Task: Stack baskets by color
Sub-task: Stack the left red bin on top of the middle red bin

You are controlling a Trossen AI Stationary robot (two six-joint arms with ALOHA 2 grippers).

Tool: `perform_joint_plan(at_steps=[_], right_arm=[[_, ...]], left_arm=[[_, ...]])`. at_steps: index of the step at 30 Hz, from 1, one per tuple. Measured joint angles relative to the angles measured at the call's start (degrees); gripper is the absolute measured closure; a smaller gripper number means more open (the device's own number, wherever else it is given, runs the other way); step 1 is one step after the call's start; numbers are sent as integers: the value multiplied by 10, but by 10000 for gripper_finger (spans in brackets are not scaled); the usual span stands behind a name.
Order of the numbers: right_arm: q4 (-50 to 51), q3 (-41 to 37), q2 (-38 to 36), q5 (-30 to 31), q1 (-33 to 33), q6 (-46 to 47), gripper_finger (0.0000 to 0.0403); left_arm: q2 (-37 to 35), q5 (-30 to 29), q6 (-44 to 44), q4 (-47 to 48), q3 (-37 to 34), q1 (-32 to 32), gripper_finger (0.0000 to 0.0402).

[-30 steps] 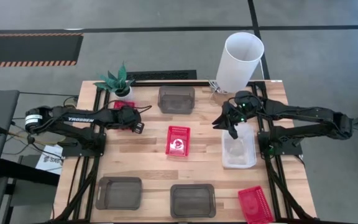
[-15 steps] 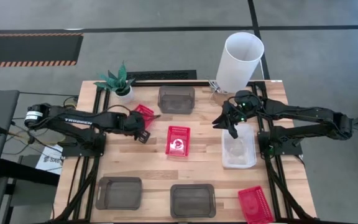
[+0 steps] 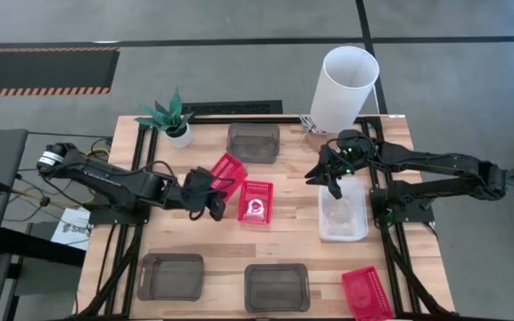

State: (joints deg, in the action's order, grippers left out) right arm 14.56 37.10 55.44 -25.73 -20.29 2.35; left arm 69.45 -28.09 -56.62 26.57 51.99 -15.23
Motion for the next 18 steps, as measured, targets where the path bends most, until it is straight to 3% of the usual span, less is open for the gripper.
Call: perform_joint_plan(at_steps=[7, 10, 18], right_arm=[[32, 0, 0, 2, 0, -27, 280], [47, 1, -1, 2, 3, -28, 280], [80, 1, -37, 6, 5, 9, 281]], left_arm=[[35, -32, -157, -133, 7, -25, 401], [76, -21, -196, -129, 42, -25, 401], [242, -46, -229, 69, 276, -12, 401]])
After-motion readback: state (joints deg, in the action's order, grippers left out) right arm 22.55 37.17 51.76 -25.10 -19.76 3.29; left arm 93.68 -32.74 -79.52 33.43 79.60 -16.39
